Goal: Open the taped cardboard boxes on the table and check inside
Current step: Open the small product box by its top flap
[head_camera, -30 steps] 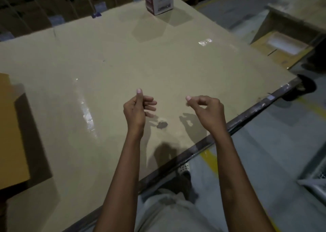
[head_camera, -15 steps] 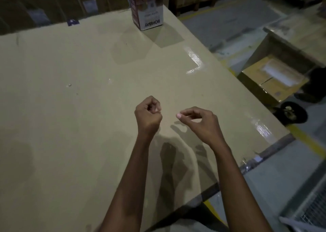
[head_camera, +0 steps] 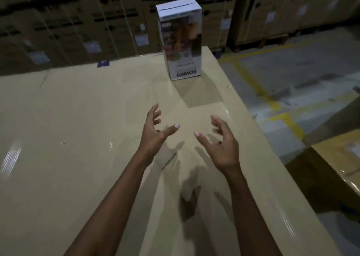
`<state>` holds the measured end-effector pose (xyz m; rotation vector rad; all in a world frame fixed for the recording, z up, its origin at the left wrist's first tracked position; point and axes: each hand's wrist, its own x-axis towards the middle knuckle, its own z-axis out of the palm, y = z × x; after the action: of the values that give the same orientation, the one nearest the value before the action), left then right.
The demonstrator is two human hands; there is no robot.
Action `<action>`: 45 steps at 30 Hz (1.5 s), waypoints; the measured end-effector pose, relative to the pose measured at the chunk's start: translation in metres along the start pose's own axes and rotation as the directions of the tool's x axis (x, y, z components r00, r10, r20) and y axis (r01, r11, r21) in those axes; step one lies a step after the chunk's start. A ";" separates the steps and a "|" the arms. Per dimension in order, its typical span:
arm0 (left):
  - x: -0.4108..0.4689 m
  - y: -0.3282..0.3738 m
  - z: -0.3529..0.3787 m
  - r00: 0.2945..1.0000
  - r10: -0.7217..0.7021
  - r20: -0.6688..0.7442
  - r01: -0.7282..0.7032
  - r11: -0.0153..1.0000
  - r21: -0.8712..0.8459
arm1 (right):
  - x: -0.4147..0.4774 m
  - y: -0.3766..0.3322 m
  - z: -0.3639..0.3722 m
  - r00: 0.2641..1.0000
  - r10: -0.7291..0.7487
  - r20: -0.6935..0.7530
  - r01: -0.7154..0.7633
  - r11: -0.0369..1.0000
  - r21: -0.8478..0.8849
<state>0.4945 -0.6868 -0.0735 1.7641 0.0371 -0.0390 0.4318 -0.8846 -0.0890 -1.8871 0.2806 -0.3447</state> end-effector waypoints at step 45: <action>-0.060 0.077 -0.074 0.933 0.350 -0.090 -0.251 0.806 0.535 | -0.022 -0.112 0.039 0.899 -0.431 -0.078 0.389 0.868 -0.307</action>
<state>0.4387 -0.6291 0.0194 2.2923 -0.1348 0.3843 0.4290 -0.8054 0.0015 -2.2097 0.0154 -0.7683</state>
